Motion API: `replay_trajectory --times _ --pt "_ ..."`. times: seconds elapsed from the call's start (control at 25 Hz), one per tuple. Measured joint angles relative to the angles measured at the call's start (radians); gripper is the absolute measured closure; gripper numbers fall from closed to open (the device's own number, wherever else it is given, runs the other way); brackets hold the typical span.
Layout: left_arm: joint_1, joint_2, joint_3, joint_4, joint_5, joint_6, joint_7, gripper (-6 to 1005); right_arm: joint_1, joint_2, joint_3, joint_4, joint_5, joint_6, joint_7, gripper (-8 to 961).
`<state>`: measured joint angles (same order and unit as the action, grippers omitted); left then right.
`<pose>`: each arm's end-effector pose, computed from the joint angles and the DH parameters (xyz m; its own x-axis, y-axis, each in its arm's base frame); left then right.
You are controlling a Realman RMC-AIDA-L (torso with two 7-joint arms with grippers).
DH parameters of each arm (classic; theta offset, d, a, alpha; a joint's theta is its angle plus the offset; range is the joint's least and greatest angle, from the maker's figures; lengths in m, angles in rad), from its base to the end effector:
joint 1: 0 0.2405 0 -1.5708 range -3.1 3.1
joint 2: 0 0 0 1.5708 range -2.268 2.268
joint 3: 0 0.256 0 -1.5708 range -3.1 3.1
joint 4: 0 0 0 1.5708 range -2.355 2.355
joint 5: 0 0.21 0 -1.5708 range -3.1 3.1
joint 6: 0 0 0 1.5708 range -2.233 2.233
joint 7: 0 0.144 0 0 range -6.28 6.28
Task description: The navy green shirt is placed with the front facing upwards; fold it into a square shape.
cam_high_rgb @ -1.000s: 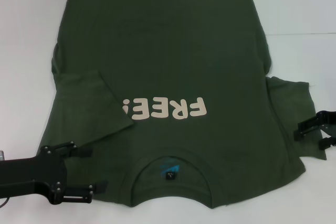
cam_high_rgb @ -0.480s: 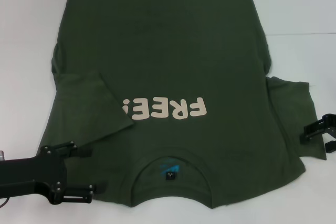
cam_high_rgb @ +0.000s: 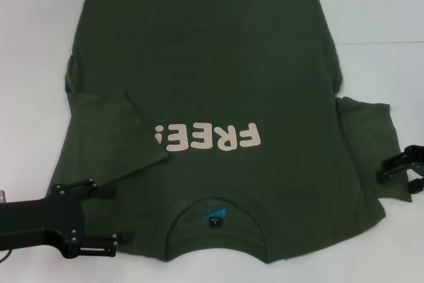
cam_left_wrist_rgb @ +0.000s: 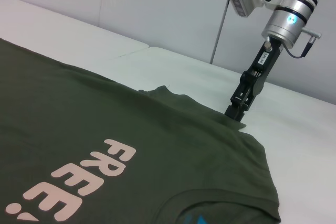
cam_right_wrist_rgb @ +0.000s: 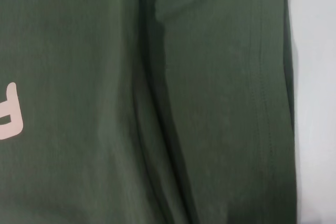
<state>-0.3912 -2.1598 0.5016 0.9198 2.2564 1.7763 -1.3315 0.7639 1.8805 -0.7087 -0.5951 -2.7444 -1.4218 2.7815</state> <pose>-0.2960 0.2722 0.0197 0.8451 0.3500 0.4042 0.4425 -0.8821 -0.1613 0.3157 0.3792 0.0627 -0.0350 -0.9836 -0.1770 -0.9281 0.0977 -0.3593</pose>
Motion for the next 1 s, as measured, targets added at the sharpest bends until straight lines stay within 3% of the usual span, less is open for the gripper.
replay_trajectory --times 1.0 --pt "0.0 0.0 0.0 -0.001 0.0 0.0 0.0 50 0.011 0.008 0.01 0.019 0.025 0.018 0.001 163"
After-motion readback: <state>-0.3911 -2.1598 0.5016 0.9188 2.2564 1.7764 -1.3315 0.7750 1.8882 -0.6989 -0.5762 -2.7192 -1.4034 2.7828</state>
